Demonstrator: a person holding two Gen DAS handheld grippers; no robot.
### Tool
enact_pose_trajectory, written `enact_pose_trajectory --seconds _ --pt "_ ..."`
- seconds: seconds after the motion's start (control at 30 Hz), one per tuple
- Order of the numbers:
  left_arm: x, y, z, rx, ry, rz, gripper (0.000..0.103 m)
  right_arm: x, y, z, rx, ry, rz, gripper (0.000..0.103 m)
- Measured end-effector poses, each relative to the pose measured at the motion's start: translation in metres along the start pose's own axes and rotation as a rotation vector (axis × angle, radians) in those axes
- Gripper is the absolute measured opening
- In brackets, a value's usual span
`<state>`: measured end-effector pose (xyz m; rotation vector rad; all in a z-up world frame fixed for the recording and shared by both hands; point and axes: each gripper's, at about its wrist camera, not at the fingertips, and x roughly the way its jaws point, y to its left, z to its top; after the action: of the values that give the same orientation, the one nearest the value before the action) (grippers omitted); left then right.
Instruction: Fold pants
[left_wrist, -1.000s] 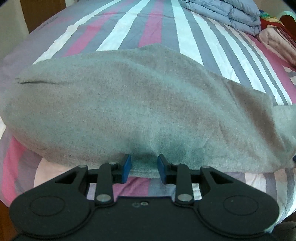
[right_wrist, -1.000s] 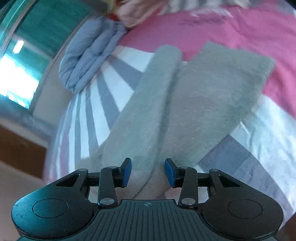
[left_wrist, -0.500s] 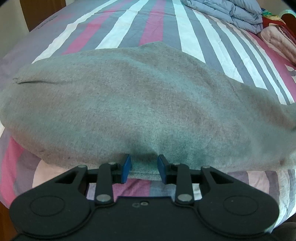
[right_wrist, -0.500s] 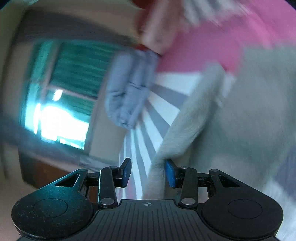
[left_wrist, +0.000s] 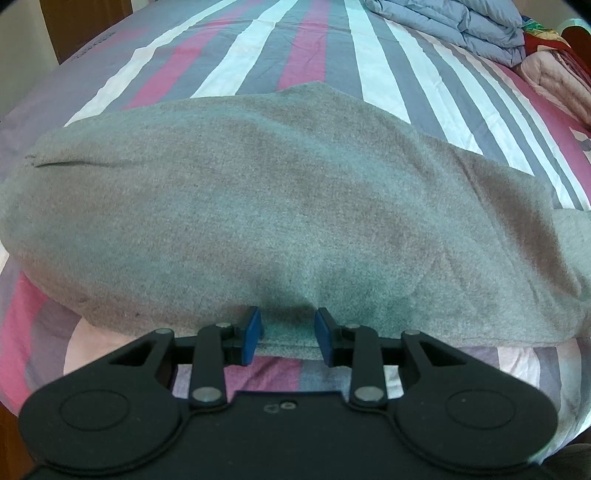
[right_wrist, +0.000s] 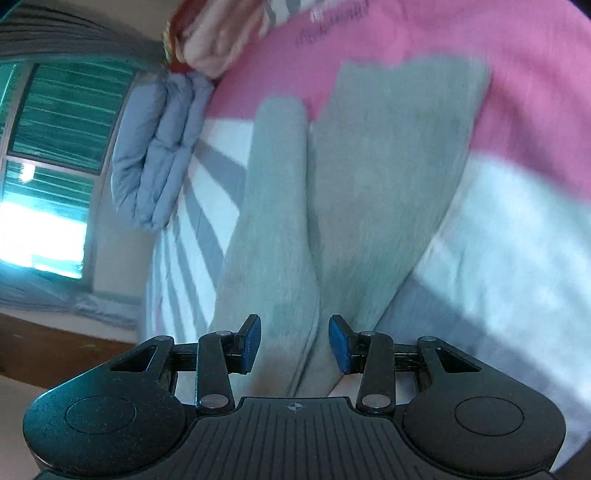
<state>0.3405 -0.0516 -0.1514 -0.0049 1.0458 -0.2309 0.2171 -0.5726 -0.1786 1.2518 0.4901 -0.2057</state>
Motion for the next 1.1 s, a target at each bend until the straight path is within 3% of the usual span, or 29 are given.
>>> enact_pose_trajectory --seconds 0.1,0.13,0.2,0.23,0.37,0.43,0.47,0.53,0.57,0.6,0.67,0.7,0.73,0.93,1.1 --pt "0.001 0.0 0.0 -0.001 0.002 -0.001 0.024 0.017 0.0 0.008 0.049 -0.03 0.062 0.037" --pt "0.001 0.0 0.001 -0.002 0.003 -0.001 0.024 0.018 0.004 0.009 0.048 -0.057 0.07 0.011" --pt "0.001 -0.001 0.001 0.0 0.004 0.0 0.024 0.008 0.018 0.01 0.012 -0.124 0.076 0.009" --pt "0.001 -0.001 0.001 0.004 0.003 0.001 0.024 -0.003 0.033 0.005 -0.077 -0.168 0.085 0.009" --pt "0.002 -0.003 -0.001 0.018 -0.006 0.007 0.024 -0.058 0.109 -0.042 -0.67 -0.343 0.067 0.009" --pt "0.003 -0.003 -0.002 0.021 -0.008 0.009 0.024 -0.061 0.116 -0.059 -0.817 -0.357 -0.029 0.009" --pt "0.002 -0.003 -0.002 0.021 -0.008 0.009 0.024 -0.051 0.108 -0.06 -0.841 -0.315 -0.117 0.009" --pt "0.002 -0.003 -0.002 0.017 -0.006 0.006 0.024 -0.026 0.075 -0.04 -0.68 -0.124 -0.262 0.009" --pt "0.002 -0.002 -0.002 0.015 -0.006 0.004 0.024 -0.024 0.056 -0.03 -0.56 -0.053 -0.269 0.009" --pt "0.002 -0.002 -0.002 0.014 -0.006 0.001 0.024 -0.029 0.042 -0.024 -0.455 -0.039 -0.231 0.01" --pt "0.003 -0.002 -0.001 0.013 -0.003 0.004 0.024 -0.045 0.027 -0.015 -0.326 -0.053 -0.126 0.029" --pt "0.003 -0.003 -0.001 0.013 -0.002 0.007 0.024 -0.053 0.023 -0.011 -0.281 -0.063 -0.085 0.046" --pt "0.003 -0.004 -0.001 0.015 -0.003 0.011 0.025 -0.059 0.019 -0.006 -0.24 -0.074 -0.046 0.051" --pt "0.004 -0.007 -0.003 0.016 -0.008 0.018 0.025 -0.059 0.013 0.04 -0.103 -0.139 -0.019 0.051" --pt "0.004 -0.01 -0.004 0.018 -0.009 0.03 0.025 -0.028 0.001 0.066 0.007 -0.069 -0.075 0.055"
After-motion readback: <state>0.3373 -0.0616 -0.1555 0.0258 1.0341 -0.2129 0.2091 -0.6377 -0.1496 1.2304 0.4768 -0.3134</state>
